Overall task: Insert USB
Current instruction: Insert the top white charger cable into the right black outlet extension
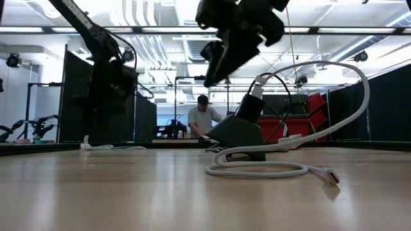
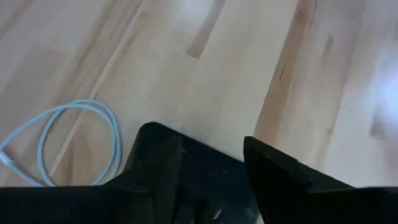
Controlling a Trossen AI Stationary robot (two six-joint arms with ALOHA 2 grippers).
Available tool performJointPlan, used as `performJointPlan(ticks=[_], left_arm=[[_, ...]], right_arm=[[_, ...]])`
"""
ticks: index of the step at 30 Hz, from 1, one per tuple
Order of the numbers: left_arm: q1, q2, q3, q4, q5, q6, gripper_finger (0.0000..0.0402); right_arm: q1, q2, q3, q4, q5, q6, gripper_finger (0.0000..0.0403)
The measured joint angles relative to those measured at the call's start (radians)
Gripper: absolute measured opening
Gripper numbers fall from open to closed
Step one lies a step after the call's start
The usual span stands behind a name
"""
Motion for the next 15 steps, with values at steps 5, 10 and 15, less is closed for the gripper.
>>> performJointPlan(ticks=[5,10,15], left_arm=[[0.005,0.029,0.008,0.006,-0.006,-0.006,0.021],[0.005,0.041,0.004,0.024,-0.021,-0.019,0.0199],[0.009,0.062,-0.004,0.033,-0.001,-0.029,0.0177]], right_arm=[[0.029,0.001,0.0,-0.051,-0.005,0.034,0.0183],[0.058,0.001,0.0,-0.061,-0.003,0.061,0.0178],[0.078,0.001,0.0,-0.091,-0.001,0.095,0.0174]])
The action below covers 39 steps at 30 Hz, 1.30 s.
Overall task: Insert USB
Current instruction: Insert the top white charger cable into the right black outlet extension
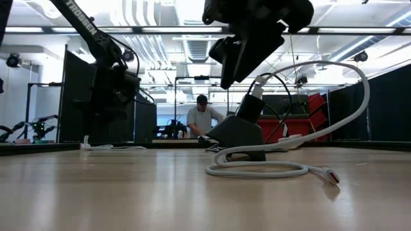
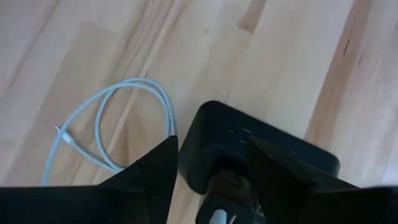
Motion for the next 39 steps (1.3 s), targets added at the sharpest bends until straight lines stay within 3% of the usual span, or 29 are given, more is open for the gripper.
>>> performJointPlan(ticks=[4,8,21,24,28,39], left_arm=[[0.007,0.03,-0.016,0.014,0.033,-0.006,0.016],[0.005,0.045,-0.015,0.048,-0.014,-0.035,0.0152],[-0.001,0.077,-0.034,0.055,0.003,-0.015,0.0133],[-0.006,0.103,-0.044,0.057,0.019,0.013,0.0105],[-0.037,0.116,-0.051,0.059,0.005,0.031,0.0035],[-0.188,-0.051,-0.063,0.063,0.123,0.031,0.0005]], right_arm=[[0.009,0.0,0.0,-0.013,0.006,0.025,0.0174],[0.013,0.0,0.0,-0.014,0.005,0.026,0.0176],[0.024,0.0,0.0,-0.015,0.005,0.059,0.0175],[0.024,0.0,0.0,-0.015,0.006,0.059,0.0175],[0.023,0.0,0.0,-0.014,0.006,0.054,0.017],[0.013,0.0,0.0,-0.006,0.008,0.024,0.0145]])
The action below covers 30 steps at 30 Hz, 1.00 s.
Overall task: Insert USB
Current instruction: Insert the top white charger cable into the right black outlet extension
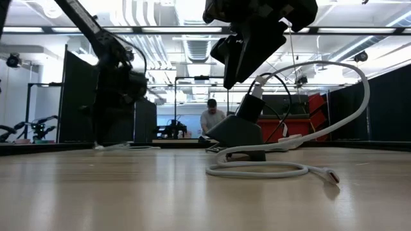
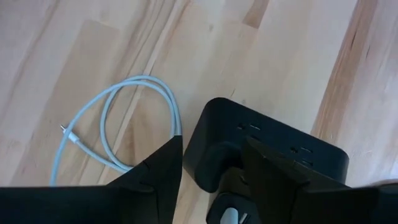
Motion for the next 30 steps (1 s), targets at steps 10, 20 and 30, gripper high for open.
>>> performJointPlan(ticks=[10,20,30], left_arm=[[-0.139,-0.216,-0.001,0.065,0.078,0.004,0.0003],[-0.302,-0.388,-0.097,0.405,0.4,0.044,0.0001],[-0.435,-0.403,-0.251,0.836,0.626,-0.001,0.0]], right_arm=[[-0.004,0.0,0.001,0.066,0.09,-0.047,0.0123],[-0.01,-0.007,0.012,0.148,0.317,-0.137,0.0124],[-0.013,-0.051,0.076,0.153,0.344,-0.177,0.0139]])
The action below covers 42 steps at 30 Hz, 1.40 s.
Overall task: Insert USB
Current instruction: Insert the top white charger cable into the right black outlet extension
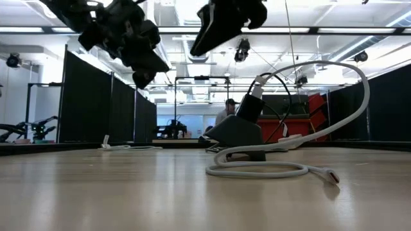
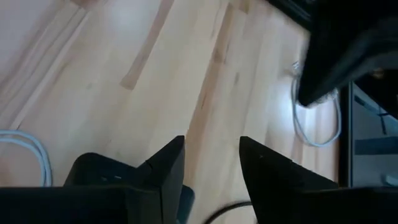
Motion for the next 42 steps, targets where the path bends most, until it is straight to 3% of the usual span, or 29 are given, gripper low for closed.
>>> performJointPlan(ticks=[3,6,10,13,17,24,29,36,42], left_arm=[[-0.007,-0.011,-0.012,-0.034,-0.074,-0.019,0.0],[0.006,-0.024,0.02,-0.207,-0.306,-0.033,0.0],[0.042,0.0,0.155,-0.614,-0.685,-0.126,0.0],[0.084,0.038,0.2,-0.789,-0.807,-0.188,0.0004],[0.172,0.082,0.195,-0.799,-0.788,-0.188,0.0024],[0.372,0.203,0.185,-0.801,-0.746,-0.206,0.0087],[0.468,0.324,0.183,-0.719,-0.655,-0.171,0.0142],[0.502,0.456,0.187,-0.616,-0.625,-0.156,0.0194],[0.497,0.467,0.188,-0.592,-0.609,-0.149,0.0201]], right_arm=[[-0.006,-0.016,0.0,-0.005,-0.003,0.016,0.0139],[-0.007,-0.019,0.0,-0.006,-0.006,0.03,0.0135],[-0.014,-0.018,0.0,0.005,-0.009,0.027,0.0129],[-0.02,-0.017,0.0,0.019,-0.014,0.033,0.0129],[-0.024,-0.017,0.0,0.008,-0.014,0.056,0.0139],[-0.024,-0.035,-0.001,-0.16,-0.014,0.131,0.0167],[-0.024,-0.037,-0.001,-0.235,-0.014,0.18,0.018],[-0.023,-0.037,-0.003,-0.244,-0.016,0.196,0.0183],[-0.023,-0.037,-0.003,-0.246,-0.017,0.195,0.0183]])
